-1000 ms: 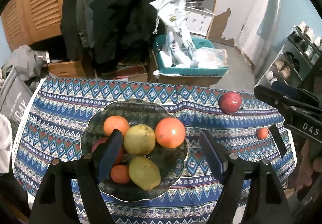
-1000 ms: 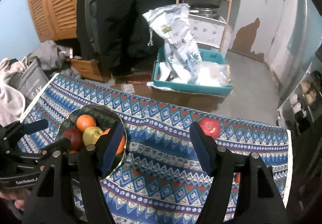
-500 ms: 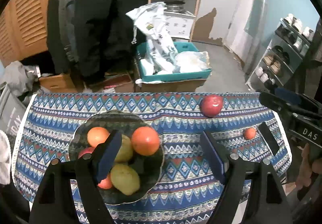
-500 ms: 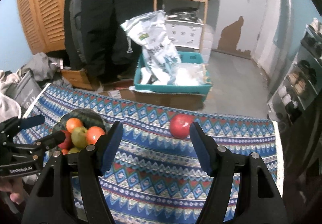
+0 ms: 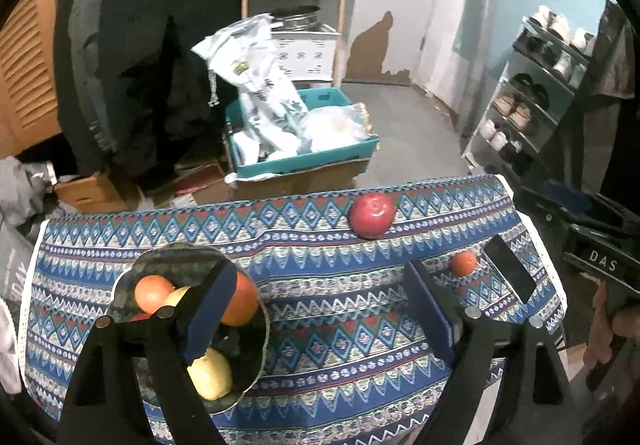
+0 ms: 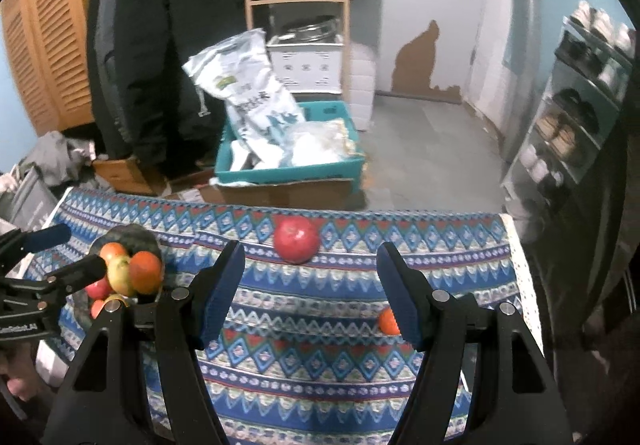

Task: Organize fruits
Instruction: 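Withdraw both tools from the plate toward the red apple and small orange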

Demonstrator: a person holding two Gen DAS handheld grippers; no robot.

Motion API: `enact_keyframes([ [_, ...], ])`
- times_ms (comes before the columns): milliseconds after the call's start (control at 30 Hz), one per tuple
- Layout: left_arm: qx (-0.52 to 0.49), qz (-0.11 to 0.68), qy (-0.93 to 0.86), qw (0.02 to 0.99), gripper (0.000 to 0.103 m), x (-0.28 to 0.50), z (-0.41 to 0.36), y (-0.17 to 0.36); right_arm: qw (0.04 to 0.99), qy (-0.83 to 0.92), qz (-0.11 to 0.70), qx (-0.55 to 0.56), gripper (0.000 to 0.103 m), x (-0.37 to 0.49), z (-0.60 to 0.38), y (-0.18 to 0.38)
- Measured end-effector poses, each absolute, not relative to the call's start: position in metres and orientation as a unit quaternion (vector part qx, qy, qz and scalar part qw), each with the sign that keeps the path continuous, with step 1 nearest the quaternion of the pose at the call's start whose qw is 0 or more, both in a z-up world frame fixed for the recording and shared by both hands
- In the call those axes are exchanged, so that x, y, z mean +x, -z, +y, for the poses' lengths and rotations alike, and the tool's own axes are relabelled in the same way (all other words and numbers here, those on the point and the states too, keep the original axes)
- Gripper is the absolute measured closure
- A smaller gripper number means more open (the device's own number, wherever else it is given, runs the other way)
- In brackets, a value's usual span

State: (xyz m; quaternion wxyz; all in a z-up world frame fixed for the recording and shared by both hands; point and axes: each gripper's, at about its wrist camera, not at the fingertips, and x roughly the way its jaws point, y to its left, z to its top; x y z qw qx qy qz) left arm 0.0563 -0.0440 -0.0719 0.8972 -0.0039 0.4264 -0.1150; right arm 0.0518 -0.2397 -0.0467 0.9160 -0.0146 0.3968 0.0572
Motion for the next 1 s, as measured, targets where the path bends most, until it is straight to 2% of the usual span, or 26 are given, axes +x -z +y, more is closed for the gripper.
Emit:
enact_keyframes([
  [633,0.024,0.454,0.135,0.88,0.017,0.076,-0.093,0.096,0.908,-0.01,0.419,0.02,0.034,0.05,-0.307,0.071],
  [1000,0.033,0.49,0.12,0.863,0.017,0.097,-0.103,0.137,0.882,0.004,0.47,0.024,0.034,0.071,-0.322,0.121],
])
